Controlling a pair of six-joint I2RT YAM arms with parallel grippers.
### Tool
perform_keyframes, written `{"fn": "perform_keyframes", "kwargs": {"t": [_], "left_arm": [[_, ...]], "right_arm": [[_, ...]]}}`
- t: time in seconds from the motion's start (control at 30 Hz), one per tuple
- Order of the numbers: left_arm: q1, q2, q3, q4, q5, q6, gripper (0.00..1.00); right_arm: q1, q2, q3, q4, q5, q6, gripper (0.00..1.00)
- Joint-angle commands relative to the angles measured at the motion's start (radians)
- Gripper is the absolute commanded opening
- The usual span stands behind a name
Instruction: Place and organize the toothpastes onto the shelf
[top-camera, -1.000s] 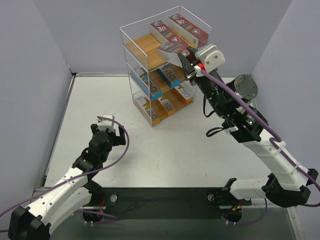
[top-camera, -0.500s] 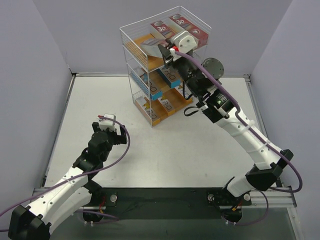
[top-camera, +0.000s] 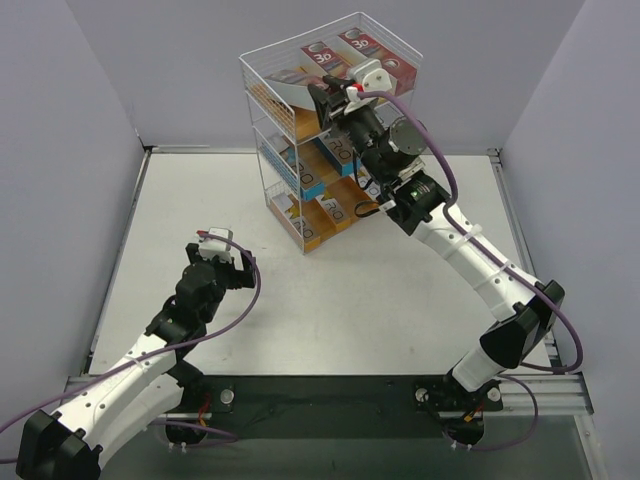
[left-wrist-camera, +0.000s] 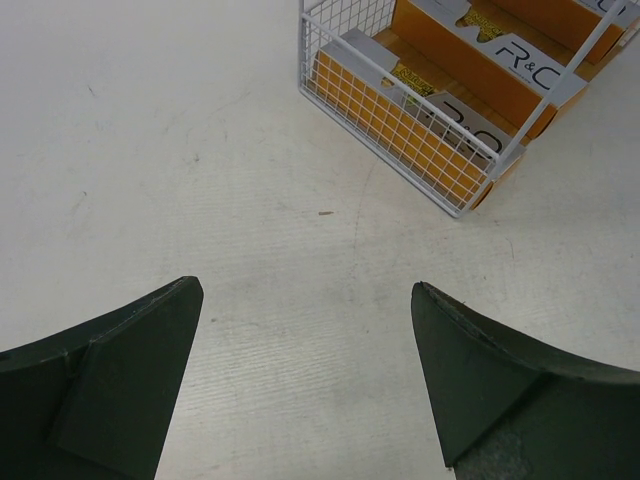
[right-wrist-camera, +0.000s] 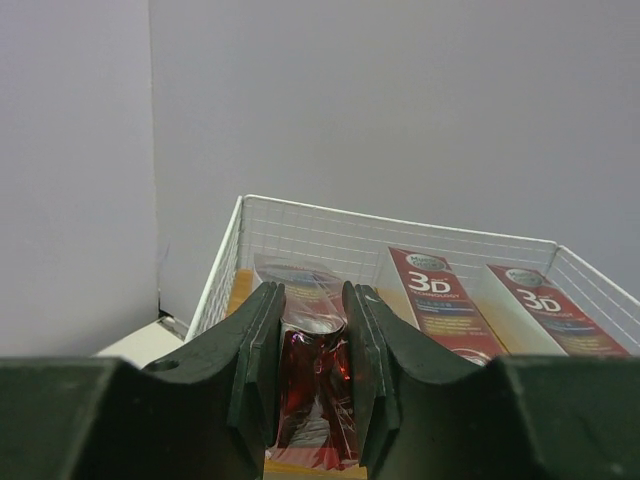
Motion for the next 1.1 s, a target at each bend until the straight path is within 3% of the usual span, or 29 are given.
{"fn": "perform_keyframes", "kwargs": {"t": [0.0, 0.27, 0.5, 0.9, 1.07], "left_arm": [[0.006, -0.005, 0.001, 0.066, 0.016, -0.005, 0.97], [0.006, 0.000, 0.001, 0.074, 0.022, -0.003, 0.97], [0.006, 0.006, 0.000, 0.075, 0.024, -0.002, 0.97], [0.008, 0.006, -0.002, 0.077, 0.038, -0.002, 0.97], [0.008, 0.004, 0.000, 0.079, 0.042, -0.005, 0.97]], "right_arm": [[-0.001, 0.018, -0.022, 0.090, -0.082, 0.110, 0.16], [0.002, 0.041, -0.037, 0.067, -0.143, 0.158, 0.23], [0.002, 0.046, -0.029, 0.035, -0.161, 0.170, 0.55], [0.000, -0.022, 0.038, -0.085, -0.189, 0.171, 0.80], [-0.003, -0.068, 0.078, -0.162, -0.236, 0.173, 0.84]]}}
